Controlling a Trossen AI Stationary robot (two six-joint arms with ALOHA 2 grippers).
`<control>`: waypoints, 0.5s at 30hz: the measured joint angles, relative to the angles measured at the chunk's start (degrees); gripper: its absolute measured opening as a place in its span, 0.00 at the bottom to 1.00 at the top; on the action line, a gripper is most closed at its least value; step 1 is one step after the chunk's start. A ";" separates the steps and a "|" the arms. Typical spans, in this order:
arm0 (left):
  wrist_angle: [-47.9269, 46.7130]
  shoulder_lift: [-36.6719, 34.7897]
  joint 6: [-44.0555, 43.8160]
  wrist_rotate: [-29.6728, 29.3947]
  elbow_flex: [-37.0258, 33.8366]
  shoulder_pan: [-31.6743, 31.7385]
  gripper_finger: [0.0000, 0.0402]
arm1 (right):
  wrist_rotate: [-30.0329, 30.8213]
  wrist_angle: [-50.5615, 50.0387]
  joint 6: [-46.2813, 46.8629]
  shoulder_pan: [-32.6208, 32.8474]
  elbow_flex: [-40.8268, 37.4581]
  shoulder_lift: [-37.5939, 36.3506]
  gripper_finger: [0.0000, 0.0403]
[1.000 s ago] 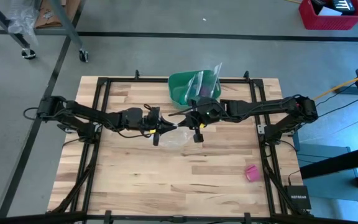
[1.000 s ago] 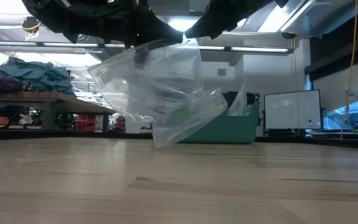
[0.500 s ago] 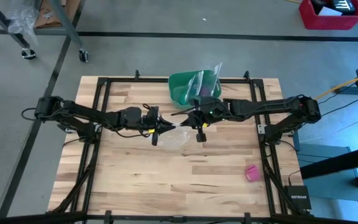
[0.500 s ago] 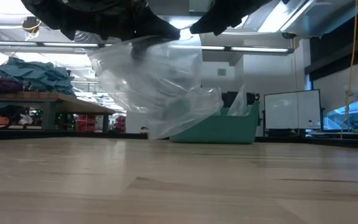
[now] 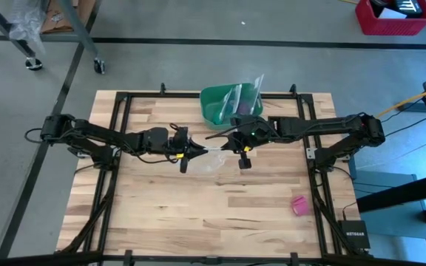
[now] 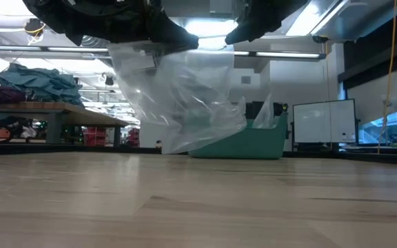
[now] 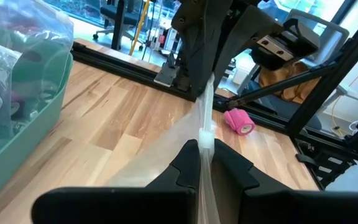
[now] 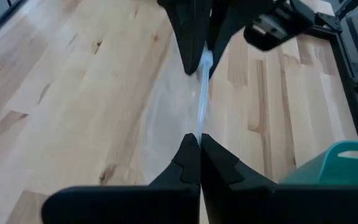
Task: Roll bandage
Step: Open the transparent zip bag
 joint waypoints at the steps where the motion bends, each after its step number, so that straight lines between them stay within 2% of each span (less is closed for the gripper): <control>1: 0.03 -0.01 -0.05 0.00 0.00 0.00 0.04 | 0.09 -0.90 -0.02 -0.02 0.31 -0.07 0.00; 6: -0.03 -0.01 -0.25 0.43 0.02 0.00 0.04 | 2.86 -7.33 -1.38 0.02 2.72 -0.86 0.00; 15: -0.70 -0.24 -1.69 2.11 0.11 -0.08 0.04 | 3.15 -13.63 -3.06 0.02 5.31 -2.50 0.00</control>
